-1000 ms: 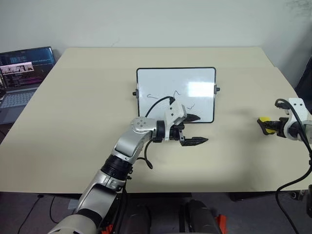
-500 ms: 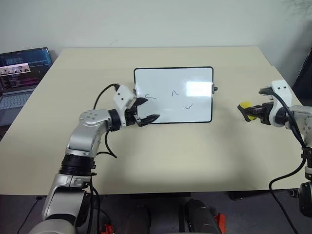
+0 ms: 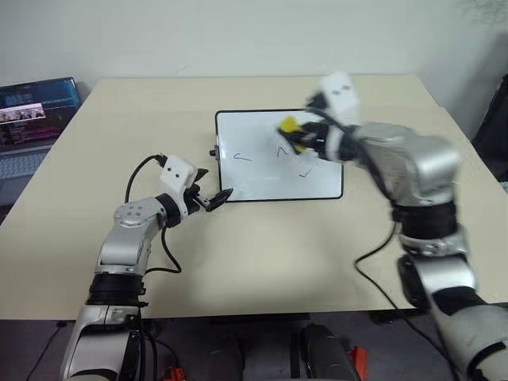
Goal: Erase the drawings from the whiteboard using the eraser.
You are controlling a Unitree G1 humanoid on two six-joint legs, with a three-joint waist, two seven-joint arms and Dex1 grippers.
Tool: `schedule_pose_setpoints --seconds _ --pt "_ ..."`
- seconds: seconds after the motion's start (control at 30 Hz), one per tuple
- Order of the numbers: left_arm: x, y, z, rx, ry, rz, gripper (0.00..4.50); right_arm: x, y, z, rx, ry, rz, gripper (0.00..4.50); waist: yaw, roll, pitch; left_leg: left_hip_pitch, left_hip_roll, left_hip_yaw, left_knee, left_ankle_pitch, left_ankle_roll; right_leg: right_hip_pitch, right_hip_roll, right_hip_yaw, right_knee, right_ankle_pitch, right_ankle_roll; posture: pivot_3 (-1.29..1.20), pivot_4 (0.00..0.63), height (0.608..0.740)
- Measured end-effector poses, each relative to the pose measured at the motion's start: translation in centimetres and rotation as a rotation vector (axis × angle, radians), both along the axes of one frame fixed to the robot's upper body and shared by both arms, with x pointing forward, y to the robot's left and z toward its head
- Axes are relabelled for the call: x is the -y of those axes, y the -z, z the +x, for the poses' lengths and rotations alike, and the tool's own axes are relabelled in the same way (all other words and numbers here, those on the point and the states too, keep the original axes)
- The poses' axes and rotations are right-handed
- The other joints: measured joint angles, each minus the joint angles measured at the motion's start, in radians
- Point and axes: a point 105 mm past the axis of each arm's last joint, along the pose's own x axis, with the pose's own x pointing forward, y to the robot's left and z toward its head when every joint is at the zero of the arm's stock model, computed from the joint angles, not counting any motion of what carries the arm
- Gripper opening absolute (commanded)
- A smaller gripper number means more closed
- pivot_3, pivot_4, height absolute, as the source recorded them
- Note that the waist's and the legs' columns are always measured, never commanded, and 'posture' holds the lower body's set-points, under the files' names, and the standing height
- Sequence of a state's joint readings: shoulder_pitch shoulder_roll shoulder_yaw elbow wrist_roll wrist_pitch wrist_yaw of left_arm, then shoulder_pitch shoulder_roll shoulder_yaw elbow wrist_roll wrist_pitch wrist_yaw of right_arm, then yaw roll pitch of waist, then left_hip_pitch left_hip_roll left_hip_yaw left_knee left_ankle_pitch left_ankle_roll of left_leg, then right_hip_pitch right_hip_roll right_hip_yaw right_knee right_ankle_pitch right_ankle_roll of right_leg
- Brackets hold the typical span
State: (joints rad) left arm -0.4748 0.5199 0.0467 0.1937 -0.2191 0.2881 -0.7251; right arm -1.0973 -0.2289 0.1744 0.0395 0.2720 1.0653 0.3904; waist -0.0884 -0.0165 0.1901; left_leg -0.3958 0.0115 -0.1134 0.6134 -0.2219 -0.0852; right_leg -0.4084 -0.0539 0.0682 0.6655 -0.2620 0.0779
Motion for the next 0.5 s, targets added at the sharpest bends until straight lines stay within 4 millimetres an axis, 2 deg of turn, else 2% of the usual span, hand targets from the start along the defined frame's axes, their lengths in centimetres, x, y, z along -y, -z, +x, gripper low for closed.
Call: schedule_pose_setpoints --seconds 0.03,0.1,0.23,0.33,0.5 --pt "0.0 0.1 0.0 -0.002 -0.002 -0.001 4.5 -1.4 0.1 0.0 0.028 -0.025 -0.034 0.99 0.0 0.0 0.0 0.0 0.0 0.0 0.0 0.0 0.0 0.0 0.0 0.0 0.0 0.0 0.0 0.0 0.15 0.74" --pt "-0.4 0.2 -0.1 -0.01 -0.012 -0.009 4.5 -2.7 1.0 0.4 0.056 -0.037 -0.094 0.99 0.007 -0.001 -0.001 -0.001 0.0 -0.001 0.0 0.0 0.0 0.0 0.0 -0.002 -0.001 0.0 0.0 0.0 0.15 0.74" --pt "-0.7 0.8 -0.6 -0.036 -0.014 -0.012 4.5 -3.9 2.9 1.8 0.107 -0.024 -0.209 0.99 0.005 -0.002 -0.001 -0.002 -0.001 -0.002 0.0 0.0 0.0 -0.001 -0.001 -0.002 0.0 0.0 0.0 0.0 0.15 0.74" --pt "-0.5 0.5 -0.8 -0.035 -0.005 -0.008 4.5 -4.3 3.5 2.7 0.163 -0.016 -0.284 0.99 0.002 -0.002 -0.001 -0.002 0.0 -0.002 0.0 0.0 0.0 -0.002 0.0 -0.002 0.0 0.0 0.0 0.0 0.15 0.74" --pt "0.0 0.5 -1.7 -0.057 0.026 -0.01 4.5 -5.5 5.5 3.6 0.148 -0.041 -0.341 0.99 -0.003 -0.002 -0.001 -0.002 0.0 -0.002 -0.001 0.0 0.0 -0.002 0.0 -0.002 0.001 0.0 0.0 0.0 0.15 0.74"
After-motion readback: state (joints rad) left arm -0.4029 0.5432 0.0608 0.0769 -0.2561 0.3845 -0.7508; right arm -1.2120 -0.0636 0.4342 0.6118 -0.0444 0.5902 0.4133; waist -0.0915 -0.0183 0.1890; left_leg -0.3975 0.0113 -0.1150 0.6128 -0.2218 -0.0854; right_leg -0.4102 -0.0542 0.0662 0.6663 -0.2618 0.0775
